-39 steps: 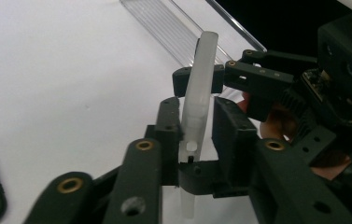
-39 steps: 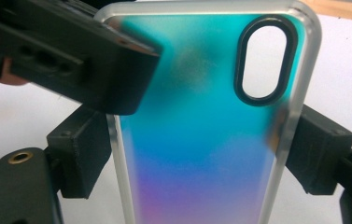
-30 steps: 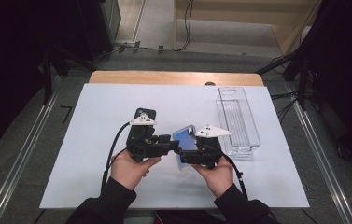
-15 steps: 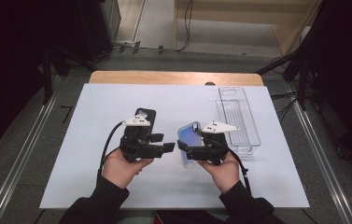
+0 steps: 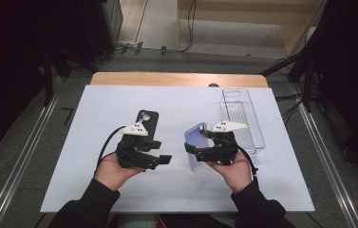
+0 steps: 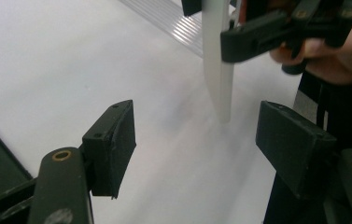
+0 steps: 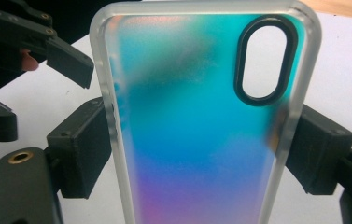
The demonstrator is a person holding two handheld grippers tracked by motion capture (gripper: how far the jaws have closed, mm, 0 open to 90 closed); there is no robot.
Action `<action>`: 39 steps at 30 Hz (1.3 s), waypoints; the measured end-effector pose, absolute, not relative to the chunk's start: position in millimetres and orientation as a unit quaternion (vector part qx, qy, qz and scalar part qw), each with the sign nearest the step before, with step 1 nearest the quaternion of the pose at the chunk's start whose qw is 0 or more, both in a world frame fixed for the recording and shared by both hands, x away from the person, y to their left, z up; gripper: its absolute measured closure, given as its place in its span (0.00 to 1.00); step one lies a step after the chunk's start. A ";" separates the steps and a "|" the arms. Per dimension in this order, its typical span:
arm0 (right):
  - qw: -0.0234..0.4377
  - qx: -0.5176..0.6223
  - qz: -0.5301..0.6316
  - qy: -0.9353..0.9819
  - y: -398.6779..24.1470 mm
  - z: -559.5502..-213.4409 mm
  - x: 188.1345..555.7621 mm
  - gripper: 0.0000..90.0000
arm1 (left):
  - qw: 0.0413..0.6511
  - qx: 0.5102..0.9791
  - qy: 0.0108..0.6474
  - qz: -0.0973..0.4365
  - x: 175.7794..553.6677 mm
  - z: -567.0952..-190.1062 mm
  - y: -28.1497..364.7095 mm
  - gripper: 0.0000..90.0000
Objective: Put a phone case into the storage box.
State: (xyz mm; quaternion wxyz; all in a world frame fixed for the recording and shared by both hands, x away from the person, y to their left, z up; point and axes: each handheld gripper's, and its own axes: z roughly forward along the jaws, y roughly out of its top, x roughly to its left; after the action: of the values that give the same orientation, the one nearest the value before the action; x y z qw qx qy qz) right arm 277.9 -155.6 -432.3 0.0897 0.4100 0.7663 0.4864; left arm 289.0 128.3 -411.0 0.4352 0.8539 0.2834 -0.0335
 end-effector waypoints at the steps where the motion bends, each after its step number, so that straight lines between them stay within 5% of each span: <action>1: 0.089 0.410 0.487 0.766 -156.6 -431.9 278.2 0.17 | 0.429 0.858 0.282 -0.028 288.5 -413.5 130.0 0.33; 39: 0.076 0.411 0.495 0.762 -180.3 -415.3 288.6 0.18 | 0.397 0.858 0.326 0.000 266.3 -454.1 193.0 0.33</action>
State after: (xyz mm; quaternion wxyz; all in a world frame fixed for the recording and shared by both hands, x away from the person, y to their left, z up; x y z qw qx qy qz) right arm 288.6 -180.3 -415.3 0.0757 0.4107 0.7617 0.4954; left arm 266.3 193.0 -454.1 0.3969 0.8581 0.3258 0.0003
